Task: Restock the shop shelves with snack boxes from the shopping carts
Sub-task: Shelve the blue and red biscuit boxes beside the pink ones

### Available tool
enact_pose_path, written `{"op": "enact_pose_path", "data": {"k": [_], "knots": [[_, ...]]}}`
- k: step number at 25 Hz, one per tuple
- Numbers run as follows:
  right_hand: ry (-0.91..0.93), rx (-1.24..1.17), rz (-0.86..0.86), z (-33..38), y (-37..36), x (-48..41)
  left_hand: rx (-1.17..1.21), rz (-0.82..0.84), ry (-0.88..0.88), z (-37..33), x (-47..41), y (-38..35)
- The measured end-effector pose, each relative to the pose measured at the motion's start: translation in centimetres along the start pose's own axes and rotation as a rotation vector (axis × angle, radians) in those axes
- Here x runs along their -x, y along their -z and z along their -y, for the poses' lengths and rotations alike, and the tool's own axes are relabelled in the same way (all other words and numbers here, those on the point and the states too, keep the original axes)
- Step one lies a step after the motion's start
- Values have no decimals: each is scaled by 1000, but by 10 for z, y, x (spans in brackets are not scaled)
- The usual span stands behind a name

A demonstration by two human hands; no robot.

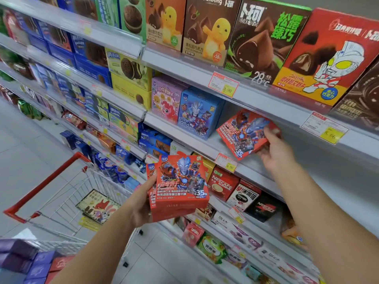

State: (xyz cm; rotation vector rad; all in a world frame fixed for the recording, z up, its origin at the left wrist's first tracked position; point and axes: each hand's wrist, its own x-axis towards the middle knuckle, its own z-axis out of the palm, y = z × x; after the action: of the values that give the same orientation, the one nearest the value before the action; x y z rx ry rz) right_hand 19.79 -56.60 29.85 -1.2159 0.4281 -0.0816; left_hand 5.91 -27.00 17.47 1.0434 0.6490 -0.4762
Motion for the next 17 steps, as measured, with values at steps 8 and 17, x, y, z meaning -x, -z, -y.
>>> {"op": "enact_pose_path", "data": {"k": [8,17], "knots": [[280,508,165,-6,-19,-22,7,-24,-6,6,-8,0],[74,576,311,-22,-11,-27,9,13,-15,-5,-3,-4]]}}
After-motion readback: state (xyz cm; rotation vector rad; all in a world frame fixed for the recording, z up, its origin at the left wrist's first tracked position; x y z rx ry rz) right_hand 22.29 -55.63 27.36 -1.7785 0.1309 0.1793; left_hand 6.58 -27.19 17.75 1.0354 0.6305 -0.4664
